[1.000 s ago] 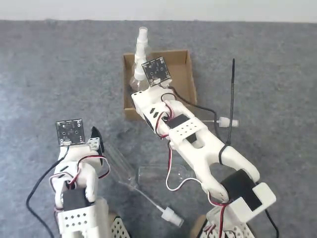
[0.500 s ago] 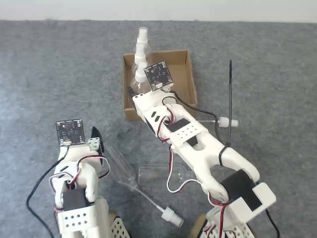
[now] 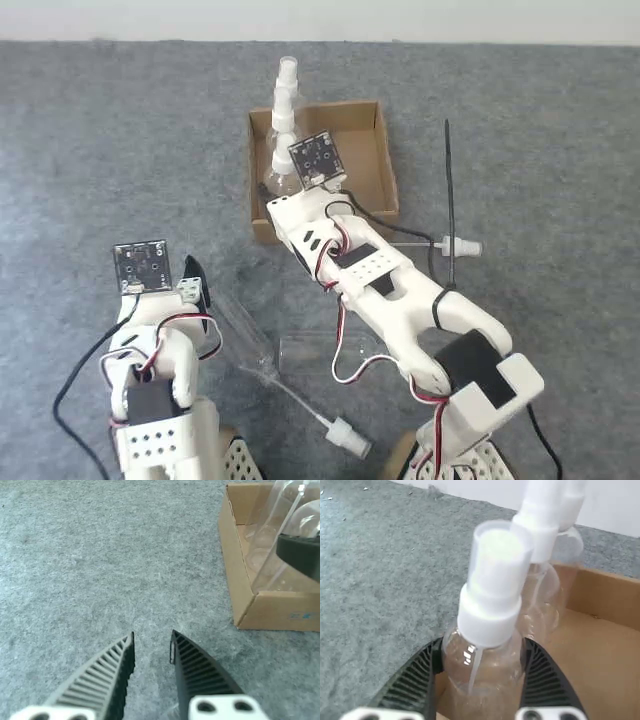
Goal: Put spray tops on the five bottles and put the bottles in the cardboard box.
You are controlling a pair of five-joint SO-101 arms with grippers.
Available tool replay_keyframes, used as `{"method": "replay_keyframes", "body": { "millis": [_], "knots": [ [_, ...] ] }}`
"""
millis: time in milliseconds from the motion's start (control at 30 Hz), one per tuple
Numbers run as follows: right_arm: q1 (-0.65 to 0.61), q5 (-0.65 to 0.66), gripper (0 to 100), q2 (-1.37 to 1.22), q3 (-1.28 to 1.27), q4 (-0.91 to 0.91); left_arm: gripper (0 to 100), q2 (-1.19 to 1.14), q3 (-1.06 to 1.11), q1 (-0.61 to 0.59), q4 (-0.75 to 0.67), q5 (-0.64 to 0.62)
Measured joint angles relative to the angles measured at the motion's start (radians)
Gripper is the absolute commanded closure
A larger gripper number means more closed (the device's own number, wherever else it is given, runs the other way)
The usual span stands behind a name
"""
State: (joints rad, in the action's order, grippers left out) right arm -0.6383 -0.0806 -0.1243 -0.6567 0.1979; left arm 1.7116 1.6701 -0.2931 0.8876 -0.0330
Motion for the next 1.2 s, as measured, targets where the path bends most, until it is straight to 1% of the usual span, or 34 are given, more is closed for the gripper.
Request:
{"method": "replay_keyframes", "body": {
  "millis": [133, 267, 333, 733, 900, 1067, 1200],
  "knots": [
    [0.002, 0.060, 95.2, -0.003, 0.000, 0.008, 89, 0.000, 0.000, 0.000, 0.000, 0.000],
    [0.000, 0.072, 85.7, -0.003, 0.000, 0.008, 89, 0.000, 0.000, 0.000, 0.000, 0.000],
    [0.000, 0.075, 82.7, -0.003, 0.000, 0.008, 89, 0.000, 0.000, 0.000, 0.000, 0.000],
    [-0.020, 0.080, 81.6, -0.003, 0.000, -0.021, 89, 0.000, 0.000, 0.000, 0.000, 0.000],
    [-0.025, 0.080, 71.5, -0.003, 0.000, -0.021, 89, 0.000, 0.000, 0.000, 0.000, 0.000],
    [-0.031, 0.078, 71.1, -0.003, 0.000, -0.026, 89, 0.002, 0.011, 0.000, -0.011, 0.000],
    [-0.031, 0.078, 71.0, -0.003, 0.000, -0.072, 89, 0.002, 0.011, -0.002, -0.017, 0.000]
  ]
}}
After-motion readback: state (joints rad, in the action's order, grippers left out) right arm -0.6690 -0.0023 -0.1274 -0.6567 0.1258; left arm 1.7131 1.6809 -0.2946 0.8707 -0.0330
